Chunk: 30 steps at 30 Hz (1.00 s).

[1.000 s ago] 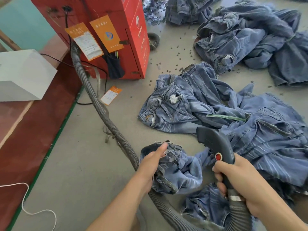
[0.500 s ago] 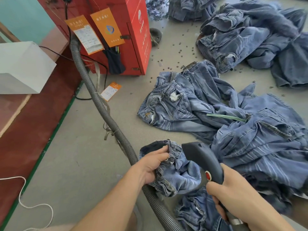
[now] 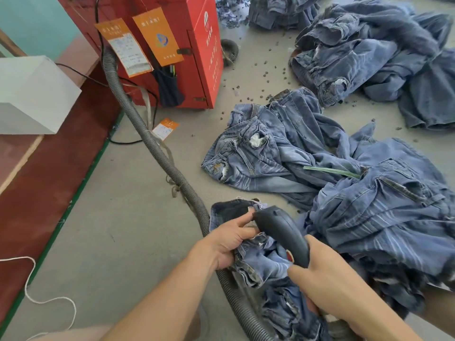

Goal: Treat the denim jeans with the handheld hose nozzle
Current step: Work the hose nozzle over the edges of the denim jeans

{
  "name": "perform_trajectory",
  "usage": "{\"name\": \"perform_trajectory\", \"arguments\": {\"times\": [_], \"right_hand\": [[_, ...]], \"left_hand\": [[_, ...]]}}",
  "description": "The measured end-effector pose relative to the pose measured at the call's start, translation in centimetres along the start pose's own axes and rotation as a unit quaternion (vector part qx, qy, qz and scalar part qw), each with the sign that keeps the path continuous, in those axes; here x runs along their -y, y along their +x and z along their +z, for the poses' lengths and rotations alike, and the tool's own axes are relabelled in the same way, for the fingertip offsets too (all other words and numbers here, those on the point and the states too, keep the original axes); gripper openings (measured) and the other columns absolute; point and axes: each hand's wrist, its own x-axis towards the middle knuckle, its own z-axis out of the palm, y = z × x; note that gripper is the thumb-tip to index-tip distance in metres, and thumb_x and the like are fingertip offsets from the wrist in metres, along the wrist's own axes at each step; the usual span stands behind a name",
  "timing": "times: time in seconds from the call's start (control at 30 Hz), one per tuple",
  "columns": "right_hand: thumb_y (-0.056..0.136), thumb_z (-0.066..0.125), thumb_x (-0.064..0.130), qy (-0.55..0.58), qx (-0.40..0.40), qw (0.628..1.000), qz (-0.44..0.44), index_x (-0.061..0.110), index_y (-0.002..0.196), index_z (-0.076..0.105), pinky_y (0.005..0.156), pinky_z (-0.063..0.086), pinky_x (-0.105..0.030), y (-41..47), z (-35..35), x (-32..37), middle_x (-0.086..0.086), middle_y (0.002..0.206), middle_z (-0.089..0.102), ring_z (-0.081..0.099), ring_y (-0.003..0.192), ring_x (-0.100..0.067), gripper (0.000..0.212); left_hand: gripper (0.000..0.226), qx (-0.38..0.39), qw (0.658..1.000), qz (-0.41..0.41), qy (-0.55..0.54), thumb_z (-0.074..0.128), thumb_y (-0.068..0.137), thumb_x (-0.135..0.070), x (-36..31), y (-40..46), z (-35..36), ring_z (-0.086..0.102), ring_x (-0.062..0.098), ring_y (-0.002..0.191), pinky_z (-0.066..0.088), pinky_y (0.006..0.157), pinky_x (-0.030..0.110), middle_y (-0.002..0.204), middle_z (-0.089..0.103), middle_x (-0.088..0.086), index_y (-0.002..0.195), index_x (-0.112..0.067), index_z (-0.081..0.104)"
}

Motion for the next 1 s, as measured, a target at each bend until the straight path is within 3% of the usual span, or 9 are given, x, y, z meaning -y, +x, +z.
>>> {"name": "perform_trajectory", "arguments": {"times": [0.07, 0.13, 0.3, 0.43, 0.57, 0.63, 0.73, 0.83, 1.0], "right_hand": [[0.088, 0.062, 0.024, -0.026, -0.023, 0.999, 0.008, 0.019, 0.095, 0.049, 0.054, 0.051, -0.034, 1.3, 0.1, 0.4, -0.005, 0.069, 0.067, 0.065, 0.056, -0.028, 0.015], [0.091, 0.063, 0.023, -0.029, -0.072, 0.997, 0.016, 0.014, 0.099, 0.049, 0.062, 0.054, -0.039, 2.1, -0.6, 0.5, -0.014, 0.080, 0.070, 0.068, 0.067, -0.033, 0.018], [0.082, 0.062, 0.024, 0.003, -0.061, 0.998, 0.002, 0.024, 0.088, 0.050, 0.043, 0.044, -0.029, -0.1, -1.3, 0.0, -0.002, 0.052, 0.064, 0.058, 0.039, -0.019, 0.013], [0.082, 0.061, 0.025, -0.051, -0.004, 0.999, 0.005, 0.023, 0.089, 0.049, 0.045, 0.042, -0.026, 0.9, 0.0, 0.3, 0.001, 0.060, 0.062, 0.058, 0.044, -0.018, 0.013], [0.091, 0.063, 0.023, -0.032, -0.080, 0.996, 0.018, 0.013, 0.097, 0.049, 0.057, 0.046, -0.032, 2.8, -0.6, 0.1, -0.012, 0.076, 0.067, 0.064, 0.064, -0.032, 0.018], [0.090, 0.063, 0.021, 0.028, -0.090, 0.996, 0.009, 0.012, 0.096, 0.050, 0.050, 0.043, -0.031, 2.0, -1.2, -0.2, -0.009, 0.064, 0.064, 0.059, 0.050, -0.028, 0.016], [0.088, 0.062, 0.021, 0.043, -0.052, 0.998, -0.006, 0.017, 0.088, 0.050, 0.038, 0.038, -0.026, 0.0, -1.0, -0.2, -0.001, 0.046, 0.056, 0.053, 0.035, -0.019, 0.013], [0.082, 0.062, 0.021, -0.009, 0.011, 1.000, -0.010, 0.019, 0.089, 0.052, 0.040, 0.038, -0.025, 0.3, 0.0, 0.2, 0.001, 0.050, 0.056, 0.051, 0.035, -0.016, 0.012], [0.094, 0.057, 0.009, 0.122, 0.009, 0.992, 0.011, 0.008, 0.093, 0.048, 0.045, 0.042, -0.033, 2.4, 0.2, 0.4, -0.013, 0.059, 0.053, 0.048, 0.041, -0.026, 0.009]], "left_hand": [[0.054, -0.006, 1.000, -0.001, 0.007, 0.058, 0.100, 0.000, 0.3, 0.2, 0.1, 0.073, 0.007, 0.093, 0.059, 0.075, 0.027, 0.107, 0.078, -0.005, 0.135, -0.041, 0.063], [0.060, -0.018, 1.000, -0.006, 0.000, 0.060, 0.100, -0.001, 0.6, 0.3, 0.1, 0.074, 0.008, 0.091, 0.060, 0.076, 0.029, 0.104, 0.079, -0.007, 0.148, -0.037, 0.051], [0.076, -0.015, 1.000, 0.020, -0.017, 0.053, 0.095, 0.014, 0.5, 0.4, 0.0, 0.073, 0.017, 0.095, 0.060, 0.083, 0.033, 0.107, 0.078, 0.000, 0.155, -0.031, 0.044], [0.083, -0.030, 0.999, 0.034, -0.011, 0.046, 0.091, 0.021, 0.5, 0.1, 0.2, 0.075, 0.006, 0.088, 0.057, 0.068, 0.021, 0.108, 0.079, -0.009, 0.157, -0.028, 0.038], [0.086, -0.015, 0.999, 0.028, -0.017, 0.046, 0.091, 0.023, 0.8, -0.2, 0.4, 0.070, 0.017, 0.115, 0.057, 0.089, 0.030, 0.127, 0.073, -0.005, 0.156, -0.032, 0.039], [0.086, -0.004, 0.999, 0.036, -0.022, 0.046, 0.091, 0.023, 0.8, -0.2, 0.3, 0.066, 0.021, 0.123, 0.052, 0.098, 0.034, 0.134, 0.070, -0.002, 0.158, -0.031, 0.039], [0.083, -0.018, 0.998, 0.046, -0.039, 0.046, 0.092, 0.022, 0.7, -0.1, 0.2, 0.069, 0.018, 0.115, 0.054, 0.094, 0.031, 0.134, 0.070, 0.001, 0.157, -0.029, 0.040], [0.076, -0.023, 0.998, 0.056, -0.031, 0.048, 0.093, 0.019, 0.7, -0.2, 0.3, 0.071, 0.009, 0.108, 0.056, 0.090, 0.025, 0.125, 0.074, -0.005, 0.144, -0.038, 0.050], [0.073, -0.009, 0.997, 0.032, -0.076, 0.045, 0.096, 0.018, 0.9, -0.2, -0.9, 0.073, 0.024, 0.108, 0.061, 0.084, 0.038, 0.126, 0.074, 0.003, 0.142, -0.038, 0.055]]}}
